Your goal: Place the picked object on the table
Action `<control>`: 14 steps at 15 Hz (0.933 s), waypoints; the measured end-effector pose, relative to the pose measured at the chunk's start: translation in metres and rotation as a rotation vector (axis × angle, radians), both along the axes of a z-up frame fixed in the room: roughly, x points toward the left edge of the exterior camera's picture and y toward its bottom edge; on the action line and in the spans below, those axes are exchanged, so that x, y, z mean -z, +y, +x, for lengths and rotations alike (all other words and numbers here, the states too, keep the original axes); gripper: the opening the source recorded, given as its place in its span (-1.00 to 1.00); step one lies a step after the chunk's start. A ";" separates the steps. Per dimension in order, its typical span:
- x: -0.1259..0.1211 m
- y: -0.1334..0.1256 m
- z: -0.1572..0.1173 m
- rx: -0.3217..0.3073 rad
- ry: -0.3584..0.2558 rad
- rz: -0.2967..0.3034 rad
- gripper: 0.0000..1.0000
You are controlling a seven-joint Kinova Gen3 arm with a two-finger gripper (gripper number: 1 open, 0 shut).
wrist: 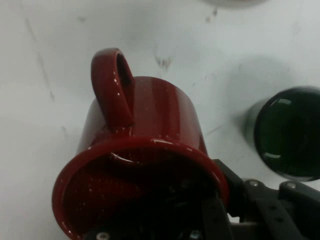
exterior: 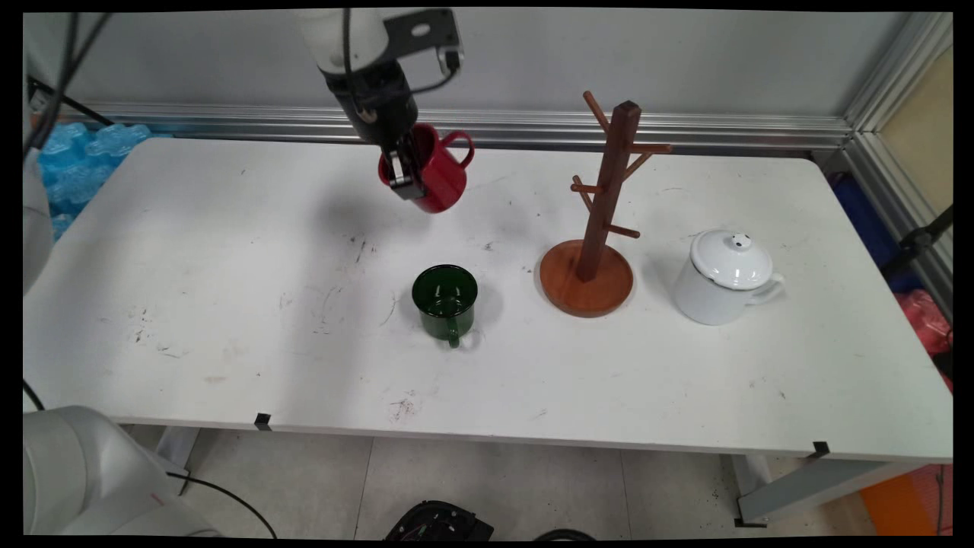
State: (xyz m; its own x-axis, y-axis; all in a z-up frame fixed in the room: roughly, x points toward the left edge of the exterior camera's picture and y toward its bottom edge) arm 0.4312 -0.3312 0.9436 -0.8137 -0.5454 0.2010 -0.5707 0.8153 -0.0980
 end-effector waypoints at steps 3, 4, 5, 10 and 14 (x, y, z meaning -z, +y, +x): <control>0.018 -0.007 -0.004 0.005 -0.062 0.036 -1.00; 0.022 -0.008 -0.005 0.004 -0.080 0.045 -1.00; 0.026 -0.010 -0.006 0.003 -0.097 0.053 -1.00; 0.046 -0.017 -0.008 -0.021 -0.194 0.096 -1.00; 0.063 -0.023 -0.014 -0.036 -0.249 0.143 -1.00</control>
